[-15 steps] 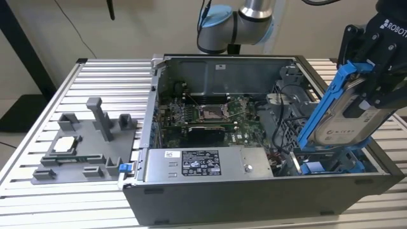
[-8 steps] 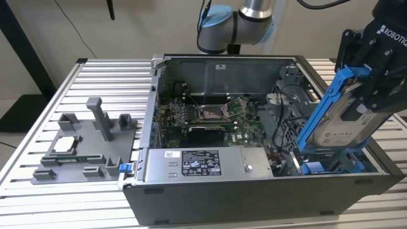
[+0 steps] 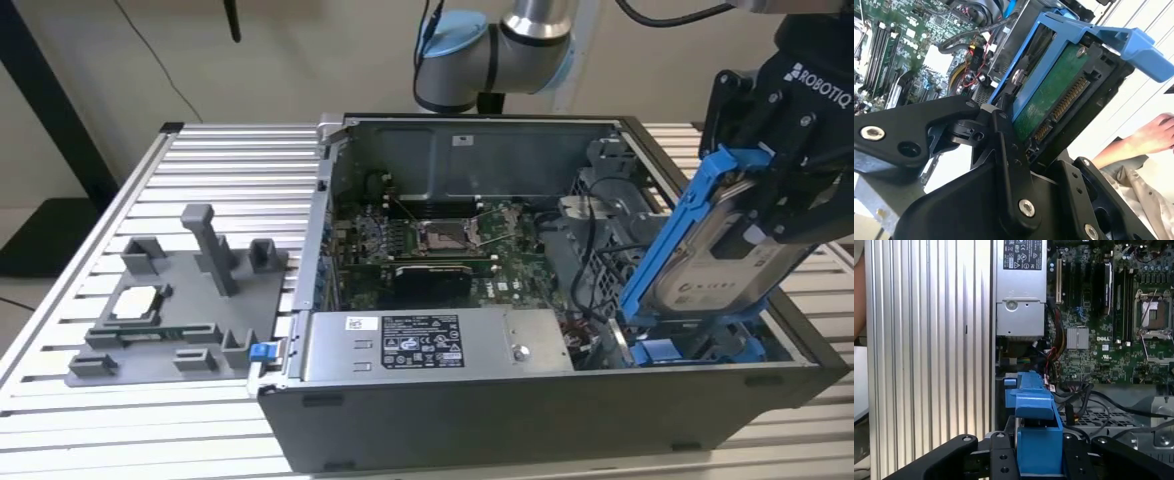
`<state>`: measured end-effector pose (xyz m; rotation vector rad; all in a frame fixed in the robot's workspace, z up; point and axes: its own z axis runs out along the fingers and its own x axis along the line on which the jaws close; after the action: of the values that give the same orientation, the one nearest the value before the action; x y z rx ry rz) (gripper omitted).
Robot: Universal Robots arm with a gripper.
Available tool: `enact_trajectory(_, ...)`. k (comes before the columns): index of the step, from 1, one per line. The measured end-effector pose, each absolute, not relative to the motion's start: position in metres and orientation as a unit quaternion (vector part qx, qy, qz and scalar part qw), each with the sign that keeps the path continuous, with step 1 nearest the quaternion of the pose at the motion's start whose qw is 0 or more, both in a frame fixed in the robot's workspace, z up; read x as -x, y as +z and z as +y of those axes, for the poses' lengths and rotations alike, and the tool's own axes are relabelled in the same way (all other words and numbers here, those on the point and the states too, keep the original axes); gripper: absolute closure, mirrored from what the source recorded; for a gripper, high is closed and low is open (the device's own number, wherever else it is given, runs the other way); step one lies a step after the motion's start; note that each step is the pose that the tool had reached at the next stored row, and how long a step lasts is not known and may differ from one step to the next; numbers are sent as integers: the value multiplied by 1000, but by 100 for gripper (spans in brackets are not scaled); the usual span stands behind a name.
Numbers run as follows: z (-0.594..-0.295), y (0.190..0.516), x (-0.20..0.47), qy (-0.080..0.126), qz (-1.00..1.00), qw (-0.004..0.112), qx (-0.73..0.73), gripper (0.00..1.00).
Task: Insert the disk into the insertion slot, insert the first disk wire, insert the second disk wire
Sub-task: 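Insert the disk into the insertion slot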
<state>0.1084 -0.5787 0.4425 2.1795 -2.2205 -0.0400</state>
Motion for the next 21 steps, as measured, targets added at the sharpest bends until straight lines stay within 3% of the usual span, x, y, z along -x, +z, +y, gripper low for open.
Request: enact_trajectory(21,-579,428,-110,-13,-713,15,-700,100)
